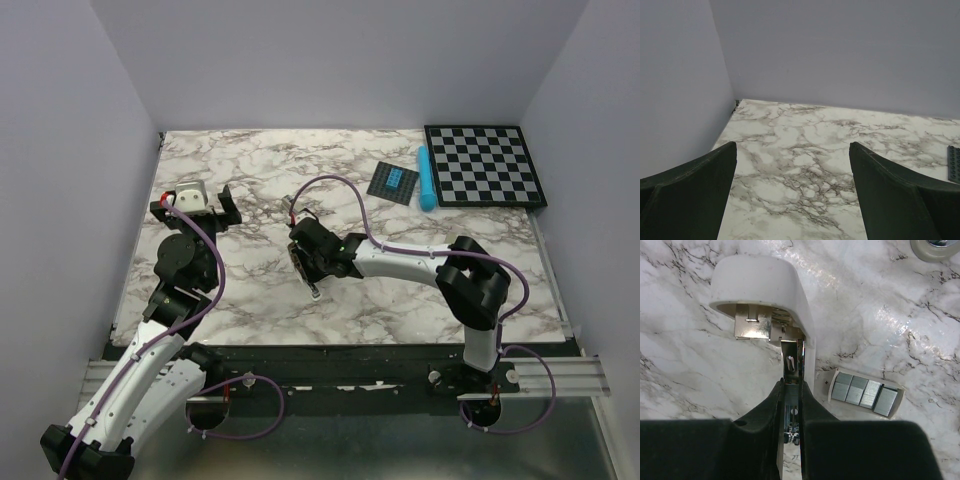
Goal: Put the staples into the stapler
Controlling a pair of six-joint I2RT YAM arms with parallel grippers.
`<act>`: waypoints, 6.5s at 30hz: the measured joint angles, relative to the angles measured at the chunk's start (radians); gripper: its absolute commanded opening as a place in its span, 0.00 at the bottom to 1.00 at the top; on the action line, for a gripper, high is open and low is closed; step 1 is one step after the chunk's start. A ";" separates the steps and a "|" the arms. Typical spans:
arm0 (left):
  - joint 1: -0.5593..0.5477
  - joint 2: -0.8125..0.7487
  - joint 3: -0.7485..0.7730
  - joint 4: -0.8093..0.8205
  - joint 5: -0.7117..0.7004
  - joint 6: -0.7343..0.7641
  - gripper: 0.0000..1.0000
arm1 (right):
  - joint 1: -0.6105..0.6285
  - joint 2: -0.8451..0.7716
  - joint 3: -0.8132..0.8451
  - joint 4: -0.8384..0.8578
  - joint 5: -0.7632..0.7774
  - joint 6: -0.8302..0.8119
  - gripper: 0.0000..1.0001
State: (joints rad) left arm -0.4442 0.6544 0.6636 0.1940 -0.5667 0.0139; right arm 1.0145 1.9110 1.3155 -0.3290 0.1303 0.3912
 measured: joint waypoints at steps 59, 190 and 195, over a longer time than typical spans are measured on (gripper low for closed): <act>0.000 -0.002 0.000 0.000 0.000 0.000 0.99 | 0.006 -0.023 0.026 -0.068 0.090 -0.029 0.54; 0.044 0.558 0.167 -0.453 0.676 -0.311 0.80 | 0.058 -0.266 -0.711 0.859 -0.016 -0.196 0.50; 0.044 0.572 0.167 -0.459 0.686 -0.327 0.80 | 0.058 -0.247 -0.702 0.864 0.000 -0.200 0.47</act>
State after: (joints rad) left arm -0.4004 1.2266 0.8307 -0.2653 0.1192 -0.3130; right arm 1.0725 1.6638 0.6132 0.5354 0.1299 0.1909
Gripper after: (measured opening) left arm 0.805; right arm 0.493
